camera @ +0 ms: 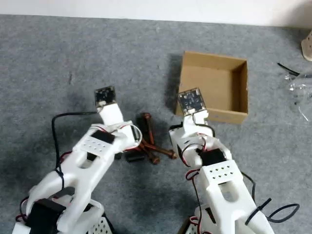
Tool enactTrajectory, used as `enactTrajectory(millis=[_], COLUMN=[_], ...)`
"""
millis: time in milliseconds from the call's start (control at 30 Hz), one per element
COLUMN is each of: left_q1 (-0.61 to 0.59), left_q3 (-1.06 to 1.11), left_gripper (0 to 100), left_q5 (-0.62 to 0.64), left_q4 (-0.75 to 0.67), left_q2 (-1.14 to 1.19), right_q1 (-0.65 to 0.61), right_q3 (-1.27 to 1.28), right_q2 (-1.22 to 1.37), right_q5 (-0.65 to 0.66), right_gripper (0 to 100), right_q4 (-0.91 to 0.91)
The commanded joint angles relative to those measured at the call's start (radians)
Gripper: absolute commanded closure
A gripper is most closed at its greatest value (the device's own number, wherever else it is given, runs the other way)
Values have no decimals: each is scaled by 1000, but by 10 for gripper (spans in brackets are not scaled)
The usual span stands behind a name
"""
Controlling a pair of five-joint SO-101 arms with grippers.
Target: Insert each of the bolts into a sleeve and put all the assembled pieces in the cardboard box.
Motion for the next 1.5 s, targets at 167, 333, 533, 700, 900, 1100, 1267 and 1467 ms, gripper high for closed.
enactTrajectory(millis=[167, 333, 533, 700, 900, 1100, 1267, 1467], left_q1=[-61, -59, -30, -62, -59, -41, -45, -47], left_q3=[-5, -5, -51, -101, -104, -216, -266, -268], left_gripper=[912, 912, 912, 912, 912, 912, 912, 912], left_q5=[9, 9, 9, 8, 8, 12, 12, 61], left_q4=[49, 55, 153, 232, 229, 227, 227, 232], left_q2=[2, 2, 2, 2, 47, 282, 386, 389], right_q1=[18, 18, 16, 16, 16, 16, 13, 13], right_q3=[-2, -1, 47, 53, 51, 51, 54, 54], right_q2=[-28, -28, -28, -28, -28, -28, -28, -28], right_q5=[44, 44, 49, 49, 49, 49, 49, 49], right_gripper=[995, 995, 995, 995, 995, 995, 995, 995], right_q4=[-38, -38, -107, -108, -108, -108, -108, -108])
